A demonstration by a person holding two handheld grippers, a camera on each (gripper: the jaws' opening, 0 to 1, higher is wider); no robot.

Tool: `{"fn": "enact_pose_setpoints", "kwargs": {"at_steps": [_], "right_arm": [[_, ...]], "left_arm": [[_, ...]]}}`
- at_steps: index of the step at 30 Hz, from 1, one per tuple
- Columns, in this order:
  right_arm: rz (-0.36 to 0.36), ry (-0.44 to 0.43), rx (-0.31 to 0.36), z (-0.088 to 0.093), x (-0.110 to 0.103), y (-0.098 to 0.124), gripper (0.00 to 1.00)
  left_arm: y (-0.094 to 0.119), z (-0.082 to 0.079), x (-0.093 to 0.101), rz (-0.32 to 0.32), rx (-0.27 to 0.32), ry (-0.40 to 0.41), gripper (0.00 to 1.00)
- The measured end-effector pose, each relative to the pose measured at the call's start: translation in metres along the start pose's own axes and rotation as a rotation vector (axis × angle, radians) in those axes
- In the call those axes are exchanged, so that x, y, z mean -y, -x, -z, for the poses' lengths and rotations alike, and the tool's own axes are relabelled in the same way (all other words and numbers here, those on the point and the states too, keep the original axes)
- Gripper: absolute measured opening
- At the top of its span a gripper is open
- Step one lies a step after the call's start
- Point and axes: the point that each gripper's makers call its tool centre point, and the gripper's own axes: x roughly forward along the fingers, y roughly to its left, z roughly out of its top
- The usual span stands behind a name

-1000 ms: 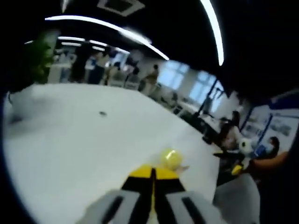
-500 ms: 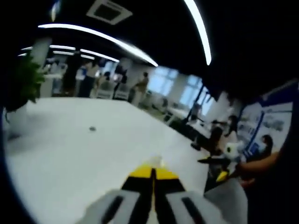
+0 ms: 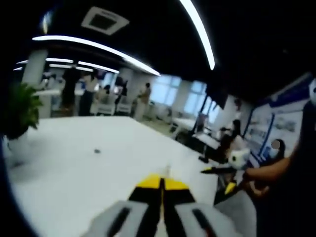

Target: Compare the silicone blocks by pressing each to a similar depth, holding the contact briefly, and releasing to observe deformation and rebound differences across the visible hardness samples.

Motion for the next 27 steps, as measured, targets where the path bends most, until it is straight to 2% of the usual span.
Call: {"fn": "enact_pose_setpoints", "kwargs": {"at_steps": [2,5,14,17,19,27], "right_arm": [[-0.043,-0.052,0.048,-0.015,-0.005,-0.003,0.96],[-0.058,-0.028,0.072,-0.03,-0.004,-0.005,0.96],[-0.2,0.0,0.095,-0.061,-0.031,-0.018,0.96],[-0.251,0.005,0.111,-0.073,-0.042,-0.025,0.95],[-0.289,0.016,0.112,-0.077,-0.05,-0.028,0.9],[-0.38,0.02,0.158,-0.106,-0.069,-0.039,0.9]], "left_arm": [[0.0,-0.002,0.003,0.007,0.001,-0.004,0.0],[0.0,-0.01,0.011,0.035,0.014,-0.01,0.0],[-0.002,-0.032,0.05,0.145,0.033,-0.042,0.0],[-0.003,-0.037,0.058,0.162,0.036,-0.05,0.0],[-0.003,-0.041,0.064,0.18,0.039,-0.055,0.0],[-0.001,-0.053,0.083,0.231,0.056,-0.066,0.0]]}}
